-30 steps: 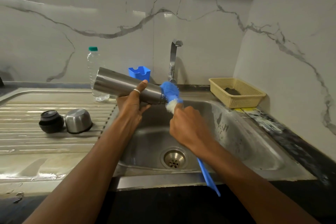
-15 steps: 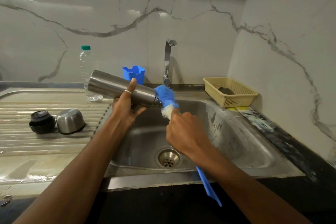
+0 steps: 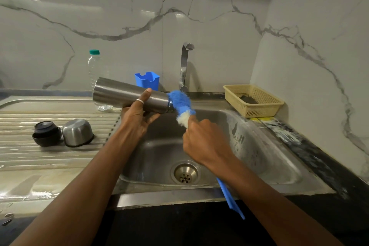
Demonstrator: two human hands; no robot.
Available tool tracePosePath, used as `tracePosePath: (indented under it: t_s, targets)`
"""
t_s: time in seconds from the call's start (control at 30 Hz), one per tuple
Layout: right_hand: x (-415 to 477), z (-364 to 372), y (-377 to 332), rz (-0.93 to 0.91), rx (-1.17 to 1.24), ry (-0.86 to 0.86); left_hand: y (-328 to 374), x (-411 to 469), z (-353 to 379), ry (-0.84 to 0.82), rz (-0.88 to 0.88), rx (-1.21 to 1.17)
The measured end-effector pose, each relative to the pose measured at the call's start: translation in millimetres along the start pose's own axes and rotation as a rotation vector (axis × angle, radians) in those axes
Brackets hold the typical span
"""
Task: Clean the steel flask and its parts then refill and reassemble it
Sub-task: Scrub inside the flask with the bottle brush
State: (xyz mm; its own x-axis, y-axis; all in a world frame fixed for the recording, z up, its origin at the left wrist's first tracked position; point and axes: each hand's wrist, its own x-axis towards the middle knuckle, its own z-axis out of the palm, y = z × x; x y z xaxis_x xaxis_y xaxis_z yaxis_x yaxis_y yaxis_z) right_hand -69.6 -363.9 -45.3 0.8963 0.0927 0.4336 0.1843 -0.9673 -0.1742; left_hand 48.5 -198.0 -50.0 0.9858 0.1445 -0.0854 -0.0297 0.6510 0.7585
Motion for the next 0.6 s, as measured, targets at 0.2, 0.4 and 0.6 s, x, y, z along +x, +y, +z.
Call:
tracePosePath:
  t_s: [0.2, 0.4, 0.6]
  targets:
    - [7.7, 0.5, -2.2, 0.046, 0.024, -0.014, -4.8, -4.4, 1.0, -0.018, 0.026, 0.052]
    - [8.1, -1.6, 1.4, 0.041, 0.008, -0.017, -3.3, -3.5, -2.8, -0.013, -0.012, 0.013]
    - [-7.8, 2.4, -3.5, 0.018, 0.015, -0.029, -4.1, -3.9, 3.8, 0.045, 0.027, 0.055]
